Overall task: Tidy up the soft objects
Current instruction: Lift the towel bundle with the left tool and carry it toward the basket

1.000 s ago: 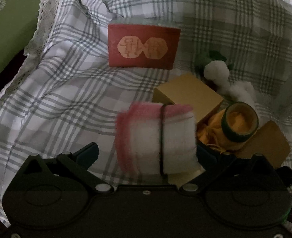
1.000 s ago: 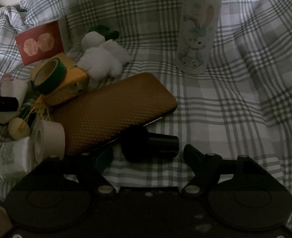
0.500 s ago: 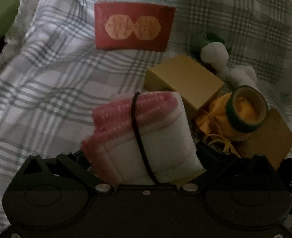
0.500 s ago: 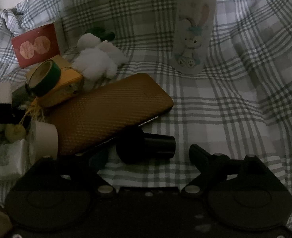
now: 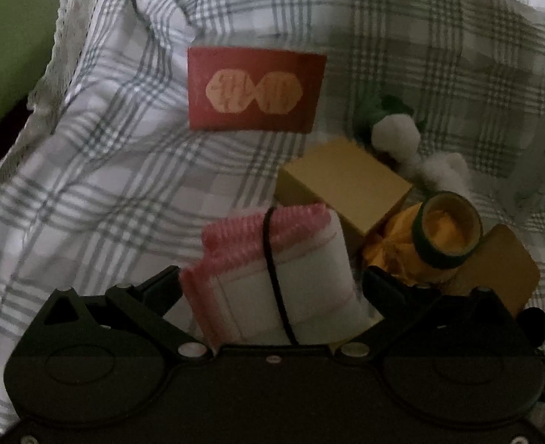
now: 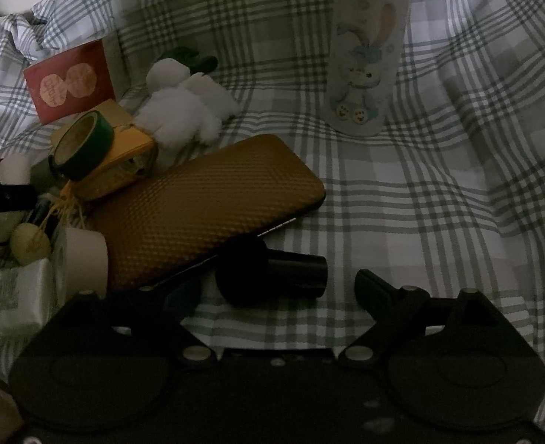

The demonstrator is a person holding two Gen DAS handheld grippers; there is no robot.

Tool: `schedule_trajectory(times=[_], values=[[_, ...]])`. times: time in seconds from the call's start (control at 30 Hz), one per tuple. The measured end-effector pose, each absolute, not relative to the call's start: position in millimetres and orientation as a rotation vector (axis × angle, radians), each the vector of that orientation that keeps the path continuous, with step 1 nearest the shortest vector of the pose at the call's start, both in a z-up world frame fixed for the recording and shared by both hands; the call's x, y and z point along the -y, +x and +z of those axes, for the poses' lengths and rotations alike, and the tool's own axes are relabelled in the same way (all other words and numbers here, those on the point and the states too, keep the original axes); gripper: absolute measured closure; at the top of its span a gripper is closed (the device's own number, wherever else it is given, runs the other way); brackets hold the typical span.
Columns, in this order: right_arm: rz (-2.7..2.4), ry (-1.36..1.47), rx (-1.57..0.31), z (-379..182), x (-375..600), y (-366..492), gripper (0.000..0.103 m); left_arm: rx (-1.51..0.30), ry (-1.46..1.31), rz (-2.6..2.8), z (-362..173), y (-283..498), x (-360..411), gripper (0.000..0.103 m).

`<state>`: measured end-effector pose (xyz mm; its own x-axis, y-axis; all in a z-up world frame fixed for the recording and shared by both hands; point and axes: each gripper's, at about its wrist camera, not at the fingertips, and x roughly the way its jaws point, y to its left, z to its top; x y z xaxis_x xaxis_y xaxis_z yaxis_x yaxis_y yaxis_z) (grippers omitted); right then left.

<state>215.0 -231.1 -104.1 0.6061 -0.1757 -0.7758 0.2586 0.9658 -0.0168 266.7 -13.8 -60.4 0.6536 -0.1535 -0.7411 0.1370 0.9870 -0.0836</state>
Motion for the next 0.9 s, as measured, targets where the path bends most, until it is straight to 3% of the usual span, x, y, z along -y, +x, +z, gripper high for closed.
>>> schedule_trajectory(times=[0.3,0.33,0.37,0.4,0.47,0.57,0.9], values=[[-0.243,0.096,-0.869,-100.6,228.1,213.2,0.032,-0.870,-0.048,-0.182,-63.8,275.8,10.8,0.004],[-0.237,0.097,-0.868,-100.0,228.0,213.2,0.035,-0.869,-0.045,-0.182,-64.4,277.0,11.0,0.004],[-0.231,0.094,-0.865,-99.8,227.3,212.7,0.045,-0.869,-0.045,-0.184,-64.5,277.6,10.5,0.004],[-0.239,0.085,-0.858,-98.8,226.1,212.2,0.047,-0.871,-0.050,-0.193,-65.1,278.5,10.0,0.007],[-0.246,0.091,-0.868,-98.3,226.4,214.1,0.047,-0.885,-0.069,-0.223,-65.6,280.8,8.6,0.019],[-0.248,0.121,-0.878,-98.3,230.1,215.4,0.047,-0.890,-0.098,-0.235,-65.2,280.7,5.8,0.025],[-0.276,0.168,-0.834,-75.9,235.5,201.8,0.047,-0.858,-0.114,-0.220,-41.8,257.5,-2.9,0.026]])
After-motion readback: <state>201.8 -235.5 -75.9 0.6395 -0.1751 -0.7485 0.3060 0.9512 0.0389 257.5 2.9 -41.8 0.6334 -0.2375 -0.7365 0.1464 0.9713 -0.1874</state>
